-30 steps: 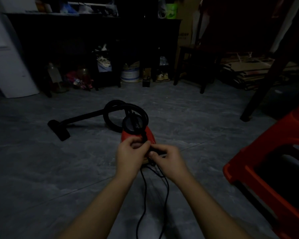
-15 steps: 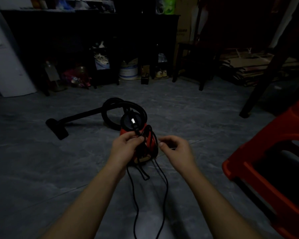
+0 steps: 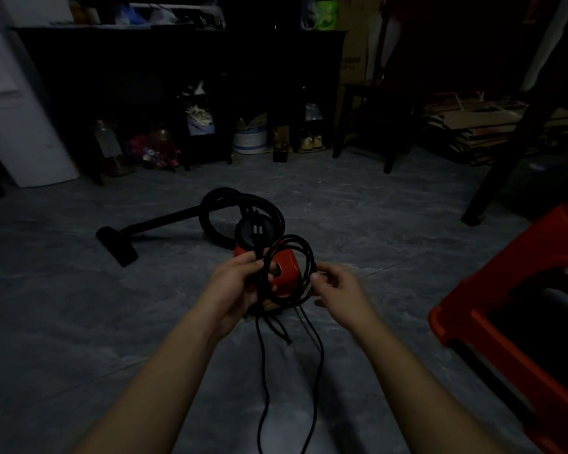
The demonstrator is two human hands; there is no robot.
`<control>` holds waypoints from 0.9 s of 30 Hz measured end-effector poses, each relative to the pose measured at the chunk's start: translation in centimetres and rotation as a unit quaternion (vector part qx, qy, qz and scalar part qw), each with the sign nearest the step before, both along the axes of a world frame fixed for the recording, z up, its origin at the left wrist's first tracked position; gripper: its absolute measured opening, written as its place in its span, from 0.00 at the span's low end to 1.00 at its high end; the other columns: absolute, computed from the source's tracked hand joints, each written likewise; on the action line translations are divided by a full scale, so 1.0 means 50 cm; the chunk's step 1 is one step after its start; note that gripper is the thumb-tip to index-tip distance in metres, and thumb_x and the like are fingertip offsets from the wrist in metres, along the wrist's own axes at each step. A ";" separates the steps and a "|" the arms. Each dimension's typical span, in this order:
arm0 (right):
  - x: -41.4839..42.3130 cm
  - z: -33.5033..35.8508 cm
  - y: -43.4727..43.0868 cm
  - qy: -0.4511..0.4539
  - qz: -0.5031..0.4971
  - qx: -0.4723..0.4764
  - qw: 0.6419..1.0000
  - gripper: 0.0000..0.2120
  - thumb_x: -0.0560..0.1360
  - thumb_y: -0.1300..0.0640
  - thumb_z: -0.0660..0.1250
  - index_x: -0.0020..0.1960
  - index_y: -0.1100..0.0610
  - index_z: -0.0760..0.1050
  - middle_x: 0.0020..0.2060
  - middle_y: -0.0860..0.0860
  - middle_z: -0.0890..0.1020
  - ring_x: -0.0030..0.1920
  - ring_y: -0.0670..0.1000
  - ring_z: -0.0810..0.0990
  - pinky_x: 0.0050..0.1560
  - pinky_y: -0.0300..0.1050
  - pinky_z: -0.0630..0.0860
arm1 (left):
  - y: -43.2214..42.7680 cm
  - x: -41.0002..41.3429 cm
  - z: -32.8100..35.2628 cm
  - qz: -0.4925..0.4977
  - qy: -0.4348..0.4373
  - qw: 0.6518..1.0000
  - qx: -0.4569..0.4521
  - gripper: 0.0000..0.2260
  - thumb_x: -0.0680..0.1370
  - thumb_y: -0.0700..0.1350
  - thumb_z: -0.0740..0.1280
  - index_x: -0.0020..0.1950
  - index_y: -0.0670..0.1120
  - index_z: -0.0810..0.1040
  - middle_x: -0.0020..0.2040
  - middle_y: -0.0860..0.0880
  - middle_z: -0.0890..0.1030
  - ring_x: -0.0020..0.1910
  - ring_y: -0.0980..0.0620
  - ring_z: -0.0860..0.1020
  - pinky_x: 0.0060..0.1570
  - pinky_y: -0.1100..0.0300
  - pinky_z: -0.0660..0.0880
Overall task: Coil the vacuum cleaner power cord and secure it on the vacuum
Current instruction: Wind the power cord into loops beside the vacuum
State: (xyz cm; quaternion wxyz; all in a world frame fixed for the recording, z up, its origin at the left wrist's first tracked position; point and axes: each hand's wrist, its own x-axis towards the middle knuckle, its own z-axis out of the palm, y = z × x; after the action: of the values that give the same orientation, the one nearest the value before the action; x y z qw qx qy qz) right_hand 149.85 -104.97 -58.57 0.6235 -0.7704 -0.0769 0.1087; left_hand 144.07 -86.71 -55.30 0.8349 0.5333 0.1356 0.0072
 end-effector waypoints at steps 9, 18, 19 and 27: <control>-0.021 0.024 0.004 0.047 0.040 0.071 0.996 0.11 0.82 0.60 0.60 0.63 0.55 0.74 0.49 0.48 0.82 0.47 0.42 0.81 0.49 0.36 0.79 | 0.004 -0.002 0.003 -0.056 0.003 0.996 -0.064 0.15 0.81 0.35 0.54 0.55 0.45 0.78 0.37 0.50 0.77 0.29 0.57 0.72 0.32 0.63 0.74; -0.019 0.021 0.005 -0.030 0.048 0.052 0.997 0.06 0.80 0.57 0.65 0.49 0.52 0.82 0.38 0.46 0.84 0.42 0.43 0.83 0.46 0.42 0.80 | -0.003 -0.001 -0.019 0.034 0.018 0.994 0.099 0.14 0.81 0.37 0.54 0.56 0.40 0.79 0.35 0.47 0.72 0.29 0.54 0.69 0.31 0.61 0.69; -0.023 0.020 0.007 -0.033 0.062 0.055 0.996 0.04 0.78 0.58 0.68 0.50 0.53 0.81 0.38 0.47 0.85 0.41 0.42 0.83 0.44 0.37 0.79 | -0.004 -0.001 -0.022 0.047 0.019 0.993 0.104 0.15 0.82 0.37 0.54 0.55 0.41 0.81 0.34 0.47 0.72 0.28 0.54 0.69 0.30 0.61 0.69; -0.012 0.015 -0.001 -0.091 0.011 -0.014 0.996 0.11 0.78 0.62 0.67 0.44 0.47 0.81 0.36 0.55 0.85 0.40 0.54 0.84 0.41 0.44 0.78 | -0.005 0.009 -0.034 0.051 0.019 0.987 0.148 0.13 0.81 0.39 0.55 0.56 0.35 0.77 0.34 0.47 0.72 0.28 0.53 0.69 0.32 0.58 0.65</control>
State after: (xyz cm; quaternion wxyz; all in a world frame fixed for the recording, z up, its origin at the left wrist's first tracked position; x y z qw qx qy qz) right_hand 149.26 -105.00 -57.85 0.6019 -0.7848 -0.1401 0.0463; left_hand 144.50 -86.94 -57.03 0.7425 0.6436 0.1758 0.0599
